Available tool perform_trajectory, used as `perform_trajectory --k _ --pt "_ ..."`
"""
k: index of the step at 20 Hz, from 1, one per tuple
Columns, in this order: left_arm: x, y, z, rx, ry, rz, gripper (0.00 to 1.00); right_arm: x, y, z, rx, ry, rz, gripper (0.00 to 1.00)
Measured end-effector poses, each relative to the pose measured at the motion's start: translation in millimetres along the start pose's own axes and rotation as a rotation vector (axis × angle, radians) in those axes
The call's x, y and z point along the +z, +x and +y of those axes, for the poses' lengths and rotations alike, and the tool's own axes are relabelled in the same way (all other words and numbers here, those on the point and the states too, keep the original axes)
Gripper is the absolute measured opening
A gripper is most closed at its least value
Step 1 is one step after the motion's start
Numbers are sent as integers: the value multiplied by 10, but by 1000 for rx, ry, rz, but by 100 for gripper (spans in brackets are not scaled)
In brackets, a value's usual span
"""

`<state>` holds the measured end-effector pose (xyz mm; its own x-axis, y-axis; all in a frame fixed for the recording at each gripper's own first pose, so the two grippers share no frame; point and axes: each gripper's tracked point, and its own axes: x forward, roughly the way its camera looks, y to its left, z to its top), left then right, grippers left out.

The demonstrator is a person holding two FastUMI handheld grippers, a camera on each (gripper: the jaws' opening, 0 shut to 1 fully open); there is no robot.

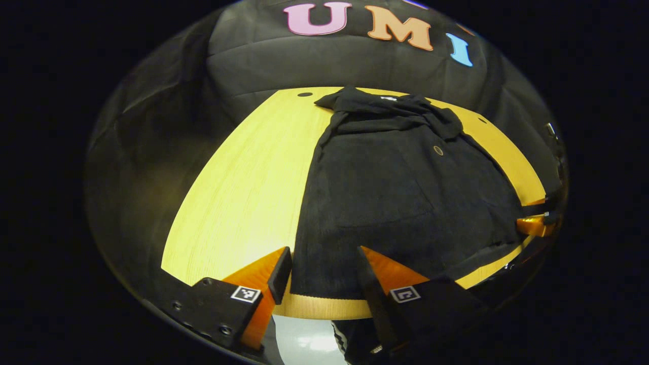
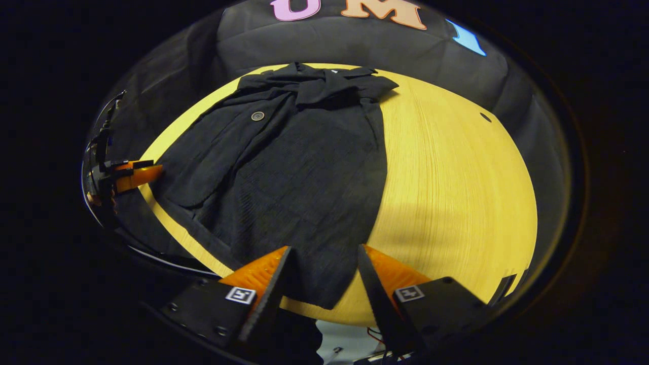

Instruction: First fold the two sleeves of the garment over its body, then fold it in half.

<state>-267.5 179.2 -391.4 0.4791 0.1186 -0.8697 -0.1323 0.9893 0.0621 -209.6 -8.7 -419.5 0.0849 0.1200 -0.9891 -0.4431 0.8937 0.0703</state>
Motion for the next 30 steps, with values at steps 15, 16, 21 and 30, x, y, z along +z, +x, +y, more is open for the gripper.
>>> perform_trajectory --k 15,16,21,30 --pt "917 -108 -227 -106 -89 -109 0 922 -403 361 139 116 -236 3" --pt "1096 -125 -248 -130 -74 -139 0 1107 -508 372 136 120 -273 3" --pt "2072 -201 -130 -212 -34 -307 0 2108 -944 345 79 202 -507 3" --pt "3608 38 108 -220 22 -526 0 3471 -1235 -242 -18 305 -749 2"
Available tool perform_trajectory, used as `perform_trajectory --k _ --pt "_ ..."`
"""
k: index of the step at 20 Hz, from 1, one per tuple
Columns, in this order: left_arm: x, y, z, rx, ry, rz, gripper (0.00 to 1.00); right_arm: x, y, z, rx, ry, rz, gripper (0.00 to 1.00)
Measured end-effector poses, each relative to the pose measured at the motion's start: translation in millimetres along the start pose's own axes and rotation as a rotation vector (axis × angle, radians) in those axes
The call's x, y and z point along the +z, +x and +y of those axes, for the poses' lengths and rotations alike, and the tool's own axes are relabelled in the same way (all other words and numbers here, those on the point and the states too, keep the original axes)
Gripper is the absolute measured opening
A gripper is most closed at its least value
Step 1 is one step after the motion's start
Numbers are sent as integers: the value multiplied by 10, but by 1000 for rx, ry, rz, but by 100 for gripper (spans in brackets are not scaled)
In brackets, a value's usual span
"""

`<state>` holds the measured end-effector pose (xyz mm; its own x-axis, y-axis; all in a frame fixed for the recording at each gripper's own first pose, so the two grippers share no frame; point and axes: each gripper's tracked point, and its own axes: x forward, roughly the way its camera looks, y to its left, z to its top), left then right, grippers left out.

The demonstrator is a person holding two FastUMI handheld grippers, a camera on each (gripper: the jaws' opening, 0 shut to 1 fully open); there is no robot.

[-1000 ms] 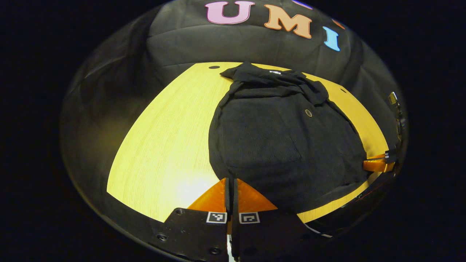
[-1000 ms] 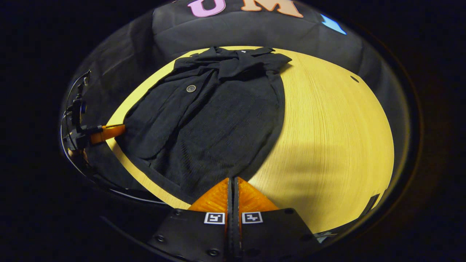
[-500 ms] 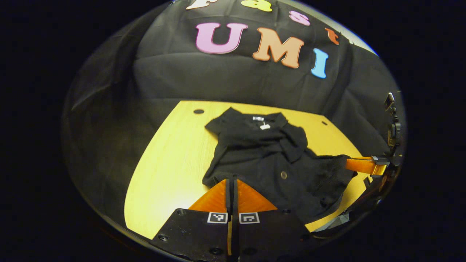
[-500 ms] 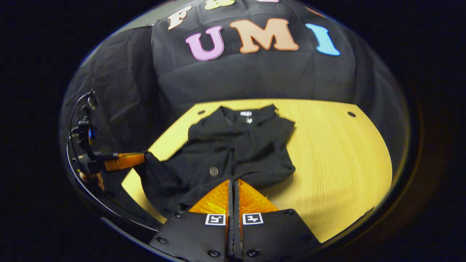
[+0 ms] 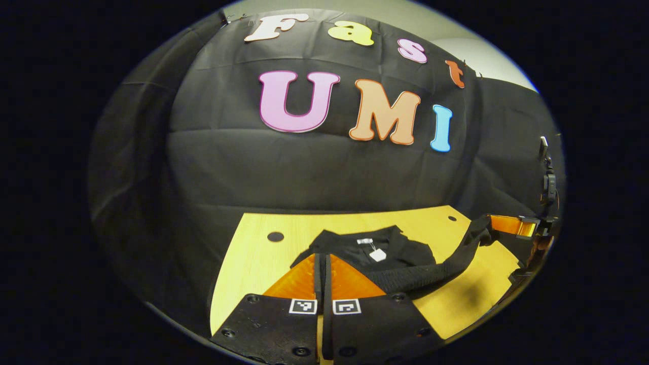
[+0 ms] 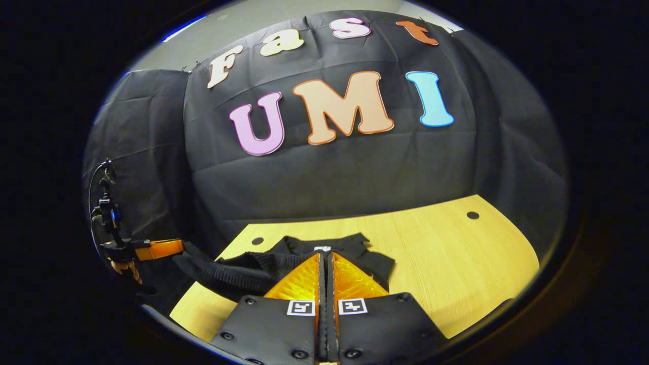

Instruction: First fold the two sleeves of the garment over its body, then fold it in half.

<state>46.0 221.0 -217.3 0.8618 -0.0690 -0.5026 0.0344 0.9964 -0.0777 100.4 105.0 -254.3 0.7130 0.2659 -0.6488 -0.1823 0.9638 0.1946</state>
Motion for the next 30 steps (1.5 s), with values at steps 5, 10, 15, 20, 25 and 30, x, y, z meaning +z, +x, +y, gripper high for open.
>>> perform_trajectory --k 5,10,15,20,25,30 --pt "223 566 59 48 -8 -29 0 315 605 -203 20 15 3 2" --pt "239 1222 157 90 2 -4 0 454 1285 -414 20 22 23 3" --pt "126 1795 113 97 71 33 0 442 1871 -612 15 51 65 2" --pt "111 2067 138 121 98 9 0 331 2174 -796 -28 63 112 2" --pt "422 1996 174 170 56 -126 91 564 2045 -940 -92 -10 4 98" --pt "515 1812 160 190 53 -129 94 649 1837 -842 -86 -52 -45 98"
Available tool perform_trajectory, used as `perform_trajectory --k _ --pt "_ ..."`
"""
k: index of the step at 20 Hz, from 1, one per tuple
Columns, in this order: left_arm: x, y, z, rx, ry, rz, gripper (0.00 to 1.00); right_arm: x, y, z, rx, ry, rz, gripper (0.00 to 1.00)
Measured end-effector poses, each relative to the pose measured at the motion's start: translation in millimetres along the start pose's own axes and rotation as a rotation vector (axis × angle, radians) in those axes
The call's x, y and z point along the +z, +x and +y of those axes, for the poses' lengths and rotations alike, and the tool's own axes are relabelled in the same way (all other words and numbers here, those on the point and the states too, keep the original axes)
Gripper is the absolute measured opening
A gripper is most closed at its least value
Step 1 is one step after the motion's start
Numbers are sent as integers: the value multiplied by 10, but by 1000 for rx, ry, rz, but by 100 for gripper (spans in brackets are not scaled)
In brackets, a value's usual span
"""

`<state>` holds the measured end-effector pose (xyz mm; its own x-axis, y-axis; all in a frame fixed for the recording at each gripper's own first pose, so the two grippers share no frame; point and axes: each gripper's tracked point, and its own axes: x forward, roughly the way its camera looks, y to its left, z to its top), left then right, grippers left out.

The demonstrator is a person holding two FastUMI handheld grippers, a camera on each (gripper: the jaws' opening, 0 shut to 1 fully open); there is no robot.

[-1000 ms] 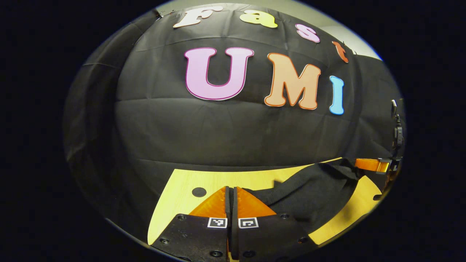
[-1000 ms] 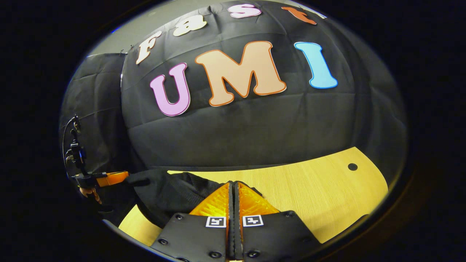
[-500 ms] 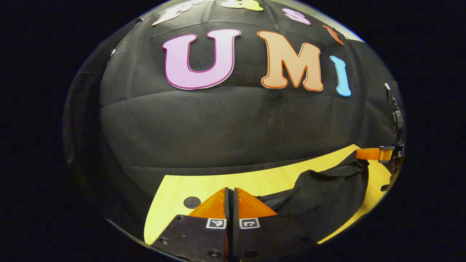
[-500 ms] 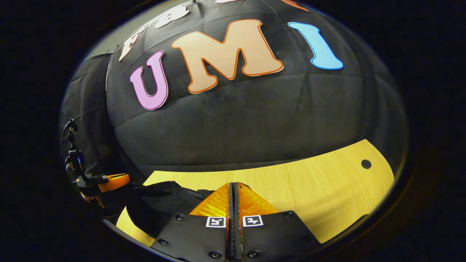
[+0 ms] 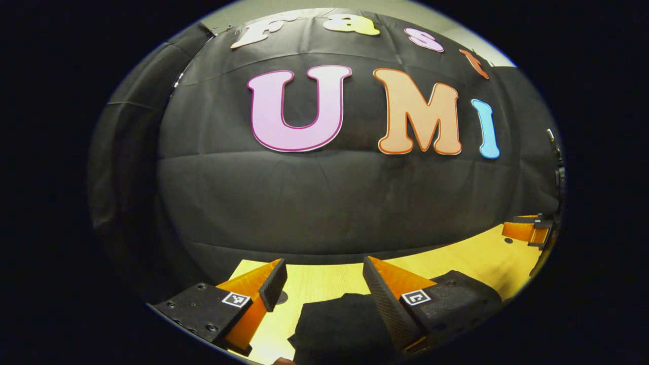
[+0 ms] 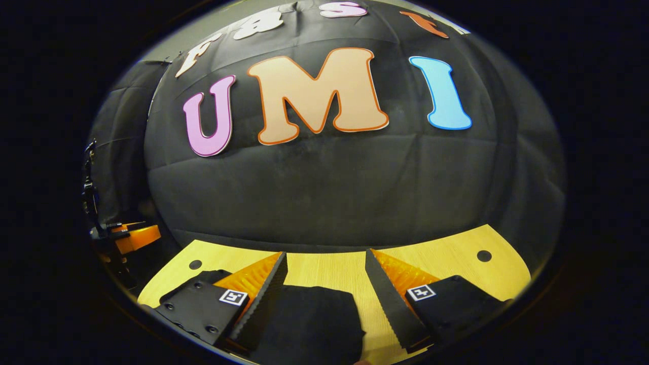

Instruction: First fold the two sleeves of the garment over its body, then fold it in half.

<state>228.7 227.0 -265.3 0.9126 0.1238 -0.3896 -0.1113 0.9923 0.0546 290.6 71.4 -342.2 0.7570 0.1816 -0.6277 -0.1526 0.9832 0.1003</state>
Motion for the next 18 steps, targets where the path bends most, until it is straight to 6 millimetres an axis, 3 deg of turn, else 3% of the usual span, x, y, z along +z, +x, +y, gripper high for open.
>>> perform_trajectory --k 2,4,9,13,14,18 --pt "119 -172 25 27 -23 -18 94 48 -191 13 2 -5 -28 100" --pt "278 -451 44 52 -64 -35 94 124 -509 37 -9 -21 -76 98" --pt "749 -1494 132 74 -40 -168 93 419 -1709 232 -16 -57 -262 98" --pt "664 -2444 198 67 32 -187 92 332 -2589 404 -27 7 -318 94" --pt "644 -2678 200 55 36 -196 93 300 -2789 446 -33 14 -333 97" --pt "446 -3457 381 70 68 -202 94 14 -3485 612 -67 16 -356 93"
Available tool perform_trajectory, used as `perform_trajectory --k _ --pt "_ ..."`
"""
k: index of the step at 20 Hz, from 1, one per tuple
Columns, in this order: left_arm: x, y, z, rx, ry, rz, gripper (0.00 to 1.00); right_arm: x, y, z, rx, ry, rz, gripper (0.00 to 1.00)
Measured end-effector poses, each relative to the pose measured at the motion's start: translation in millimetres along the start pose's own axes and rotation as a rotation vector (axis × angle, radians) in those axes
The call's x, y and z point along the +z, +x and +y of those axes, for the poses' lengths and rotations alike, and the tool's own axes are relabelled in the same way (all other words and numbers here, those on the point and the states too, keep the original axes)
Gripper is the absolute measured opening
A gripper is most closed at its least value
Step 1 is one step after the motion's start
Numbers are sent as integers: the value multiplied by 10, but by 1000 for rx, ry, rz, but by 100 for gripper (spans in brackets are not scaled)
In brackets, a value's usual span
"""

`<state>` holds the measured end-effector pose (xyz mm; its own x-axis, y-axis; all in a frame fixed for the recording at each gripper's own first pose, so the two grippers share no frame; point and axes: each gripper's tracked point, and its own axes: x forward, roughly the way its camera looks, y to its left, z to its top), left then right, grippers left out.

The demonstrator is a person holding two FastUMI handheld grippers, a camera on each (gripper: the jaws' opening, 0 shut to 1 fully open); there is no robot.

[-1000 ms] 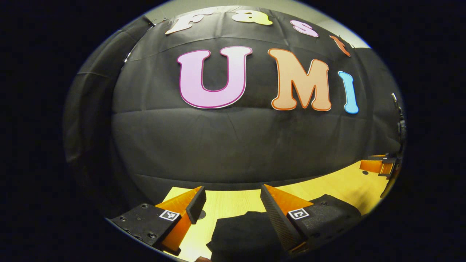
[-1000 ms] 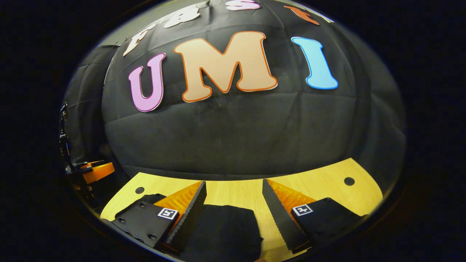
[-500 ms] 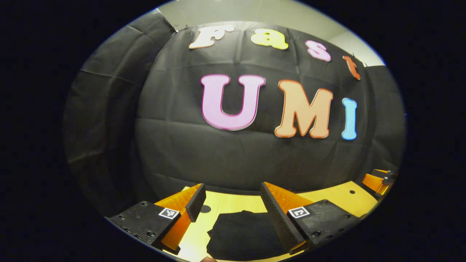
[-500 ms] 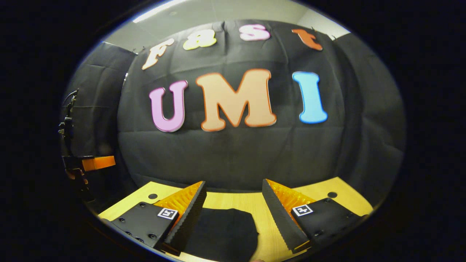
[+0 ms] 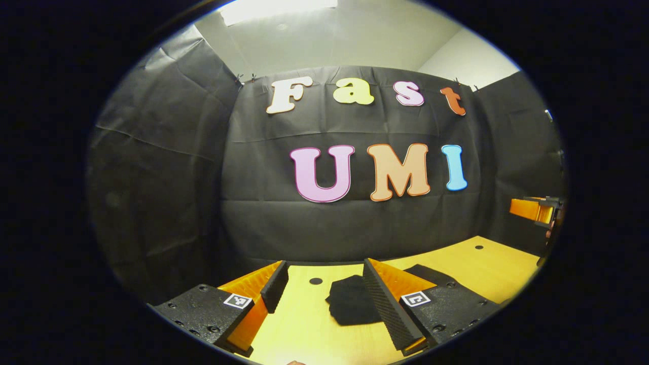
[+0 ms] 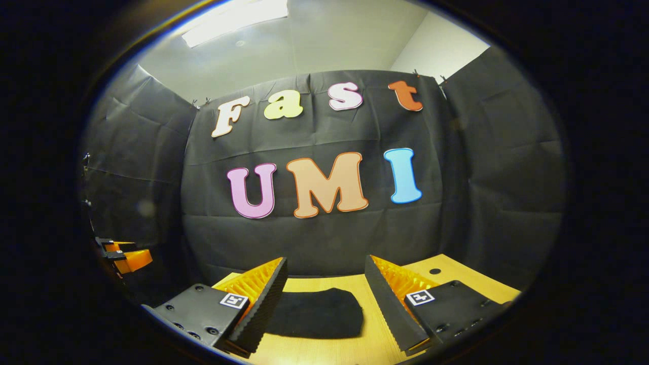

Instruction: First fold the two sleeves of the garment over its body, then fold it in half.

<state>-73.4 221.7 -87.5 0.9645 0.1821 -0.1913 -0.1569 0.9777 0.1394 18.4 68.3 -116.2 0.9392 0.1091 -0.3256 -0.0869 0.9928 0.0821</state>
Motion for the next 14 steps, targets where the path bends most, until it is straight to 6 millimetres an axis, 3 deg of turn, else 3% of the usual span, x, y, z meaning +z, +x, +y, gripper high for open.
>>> perform_trajectory --k 2,3,6,7,14 --pt "19 -300 92 9 -7 -5 94 -60 -316 46 -7 2 10 97" --pt "42 -415 104 8 -14 -11 94 -86 -446 52 -14 6 12 94" --pt "89 -597 104 1 -25 -31 94 -93 -705 62 -26 11 2 97" --pt "105 -621 104 1 -26 -33 94 -82 -754 54 -29 10 -1 93" --pt "255 -662 80 -9 -7 -64 94 -67 -870 -5 -48 5 -11 94"
